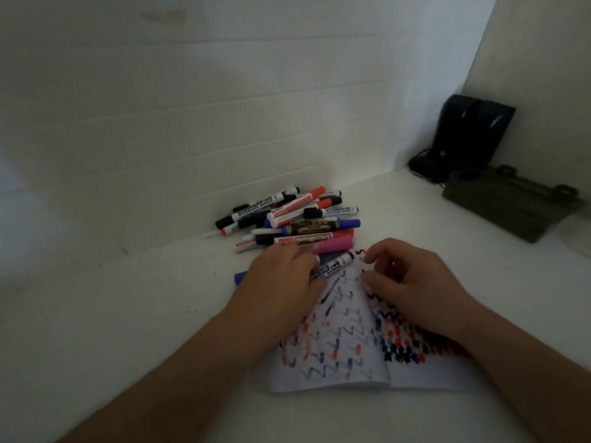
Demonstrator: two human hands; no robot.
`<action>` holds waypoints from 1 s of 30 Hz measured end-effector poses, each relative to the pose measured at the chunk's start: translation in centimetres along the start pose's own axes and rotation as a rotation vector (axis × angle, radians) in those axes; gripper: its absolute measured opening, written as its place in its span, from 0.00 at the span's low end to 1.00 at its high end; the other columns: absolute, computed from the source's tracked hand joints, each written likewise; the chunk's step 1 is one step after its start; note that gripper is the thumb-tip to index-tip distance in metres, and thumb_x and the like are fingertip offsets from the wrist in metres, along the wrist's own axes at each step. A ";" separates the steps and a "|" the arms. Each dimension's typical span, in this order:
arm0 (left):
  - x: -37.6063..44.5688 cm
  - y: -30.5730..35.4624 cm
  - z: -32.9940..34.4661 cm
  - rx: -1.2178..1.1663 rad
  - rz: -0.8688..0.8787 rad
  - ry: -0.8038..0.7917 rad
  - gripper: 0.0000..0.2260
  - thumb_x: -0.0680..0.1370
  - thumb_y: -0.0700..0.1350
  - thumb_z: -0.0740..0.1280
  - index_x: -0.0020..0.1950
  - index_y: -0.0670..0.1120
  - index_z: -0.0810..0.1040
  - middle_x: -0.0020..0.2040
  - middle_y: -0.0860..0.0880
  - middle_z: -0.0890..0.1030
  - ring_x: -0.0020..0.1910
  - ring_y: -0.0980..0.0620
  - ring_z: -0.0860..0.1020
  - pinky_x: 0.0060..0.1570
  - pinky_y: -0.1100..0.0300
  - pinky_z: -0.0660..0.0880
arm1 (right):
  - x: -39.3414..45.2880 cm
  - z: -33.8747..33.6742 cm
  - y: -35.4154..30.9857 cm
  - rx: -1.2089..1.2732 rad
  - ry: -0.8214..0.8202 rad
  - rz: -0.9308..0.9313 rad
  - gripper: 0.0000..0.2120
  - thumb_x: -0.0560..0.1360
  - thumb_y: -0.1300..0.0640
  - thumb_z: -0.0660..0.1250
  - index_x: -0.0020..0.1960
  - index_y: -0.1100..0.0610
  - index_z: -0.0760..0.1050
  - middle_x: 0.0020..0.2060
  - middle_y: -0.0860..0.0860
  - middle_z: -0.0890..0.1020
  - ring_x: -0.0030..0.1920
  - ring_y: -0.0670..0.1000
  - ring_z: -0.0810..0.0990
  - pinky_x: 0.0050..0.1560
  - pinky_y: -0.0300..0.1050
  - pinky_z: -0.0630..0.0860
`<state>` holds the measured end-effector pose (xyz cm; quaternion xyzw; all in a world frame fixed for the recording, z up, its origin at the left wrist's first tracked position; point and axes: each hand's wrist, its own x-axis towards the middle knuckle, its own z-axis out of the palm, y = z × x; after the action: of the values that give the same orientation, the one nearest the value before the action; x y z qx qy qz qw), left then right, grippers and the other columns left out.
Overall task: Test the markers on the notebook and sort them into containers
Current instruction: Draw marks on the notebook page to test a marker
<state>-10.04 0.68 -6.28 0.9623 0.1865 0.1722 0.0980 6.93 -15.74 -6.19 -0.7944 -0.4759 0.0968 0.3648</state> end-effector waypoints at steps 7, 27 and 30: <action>-0.9 1.4 -0.5 -0.224 -0.021 -0.026 0.08 0.85 0.55 0.55 0.60 0.58 0.72 0.49 0.62 0.73 0.47 0.62 0.71 0.46 0.68 0.64 | 0.4 -2.1 0.0 0.192 0.180 0.110 0.04 0.78 0.57 0.73 0.48 0.47 0.81 0.34 0.43 0.82 0.33 0.41 0.79 0.36 0.31 0.74; -0.7 4.1 -0.5 -0.477 0.046 -0.141 0.13 0.85 0.54 0.58 0.69 0.65 0.70 0.50 0.56 0.82 0.47 0.59 0.80 0.47 0.56 0.78 | -1.0 1.0 -4.1 0.927 0.054 0.098 0.13 0.80 0.68 0.58 0.58 0.61 0.80 0.24 0.52 0.71 0.22 0.49 0.64 0.22 0.39 0.60; -0.5 4.1 -1.6 -0.541 -0.034 -0.242 0.12 0.84 0.57 0.60 0.66 0.68 0.65 0.53 0.59 0.79 0.51 0.63 0.78 0.49 0.63 0.74 | -0.8 -1.4 -3.6 0.914 0.046 0.103 0.14 0.80 0.66 0.59 0.53 0.59 0.82 0.25 0.52 0.71 0.24 0.49 0.65 0.22 0.39 0.61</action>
<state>-9.70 -3.09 -3.90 0.9115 0.1368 0.0980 0.3753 4.73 -16.05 -2.93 -0.5767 -0.3360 0.2970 0.6829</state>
